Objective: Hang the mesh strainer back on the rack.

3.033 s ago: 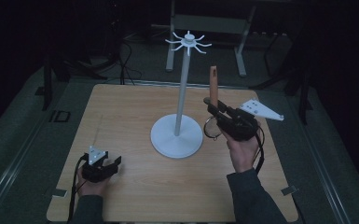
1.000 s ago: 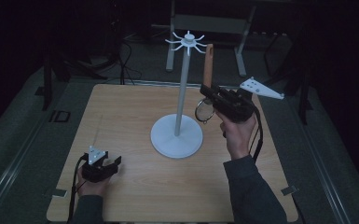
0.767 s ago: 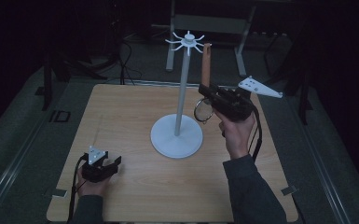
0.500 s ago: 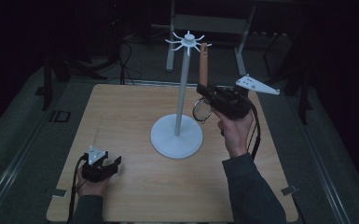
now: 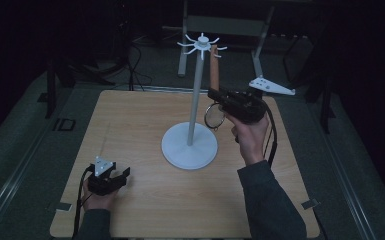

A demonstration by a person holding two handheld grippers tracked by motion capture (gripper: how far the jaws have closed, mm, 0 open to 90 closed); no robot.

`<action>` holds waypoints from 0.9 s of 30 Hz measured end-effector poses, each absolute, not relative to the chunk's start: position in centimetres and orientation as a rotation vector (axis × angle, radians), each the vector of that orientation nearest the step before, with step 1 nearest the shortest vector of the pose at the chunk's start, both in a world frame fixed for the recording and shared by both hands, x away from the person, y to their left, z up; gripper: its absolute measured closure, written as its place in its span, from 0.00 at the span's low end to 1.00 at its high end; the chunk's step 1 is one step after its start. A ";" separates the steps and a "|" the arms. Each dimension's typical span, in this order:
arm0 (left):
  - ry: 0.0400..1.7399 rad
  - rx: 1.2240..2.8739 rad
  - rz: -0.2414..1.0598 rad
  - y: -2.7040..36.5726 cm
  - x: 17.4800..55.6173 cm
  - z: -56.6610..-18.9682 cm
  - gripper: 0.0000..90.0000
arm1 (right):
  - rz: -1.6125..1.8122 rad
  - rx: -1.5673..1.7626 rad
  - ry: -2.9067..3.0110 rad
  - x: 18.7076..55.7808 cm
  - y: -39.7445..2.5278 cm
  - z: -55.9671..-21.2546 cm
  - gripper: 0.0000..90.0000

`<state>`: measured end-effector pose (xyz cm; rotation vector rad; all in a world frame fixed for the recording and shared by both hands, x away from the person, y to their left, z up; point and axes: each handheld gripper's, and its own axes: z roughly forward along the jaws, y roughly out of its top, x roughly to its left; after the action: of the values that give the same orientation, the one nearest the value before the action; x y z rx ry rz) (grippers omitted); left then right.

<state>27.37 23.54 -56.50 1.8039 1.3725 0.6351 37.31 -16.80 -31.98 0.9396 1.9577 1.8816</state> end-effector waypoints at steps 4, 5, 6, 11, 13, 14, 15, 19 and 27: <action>1.372 1.804 0.634 23.5 27.4 -56.5 0.44 | 1.866 0.943 1.967 37.4 -16.7 -32.1 0.76; 1.372 1.804 0.634 23.5 27.4 -56.5 0.44 | 1.857 0.969 1.951 37.4 -16.7 -32.2 0.68; 1.372 1.804 0.634 23.5 27.4 -56.5 0.44 | 1.855 0.978 1.944 37.4 -16.8 -32.3 0.65; 1.373 1.804 0.633 23.6 27.4 -56.5 0.44 | 1.854 0.996 1.908 37.2 -17.5 -32.4 0.57; 1.372 1.805 0.634 23.5 27.4 -56.5 0.44 | 1.835 0.999 1.902 37.1 -17.7 -32.4 0.54; 1.372 1.805 0.634 23.5 27.4 -56.5 0.44 | 1.825 0.997 1.893 36.9 -17.9 -32.4 0.53; 1.373 1.805 0.635 23.5 27.4 -56.5 0.44 | 1.805 0.996 1.885 36.7 -18.2 -32.5 0.51; 1.373 1.806 0.635 23.5 27.4 -56.5 0.44 | 1.744 0.995 1.887 36.5 -18.6 -32.6 0.48; 1.373 1.808 0.633 23.5 27.4 -56.5 0.44 | 1.631 0.997 1.918 36.2 -19.1 -33.2 0.46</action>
<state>27.40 23.51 -56.49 1.8081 1.3731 0.6334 36.24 -19.12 -33.15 0.9968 1.9184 1.6308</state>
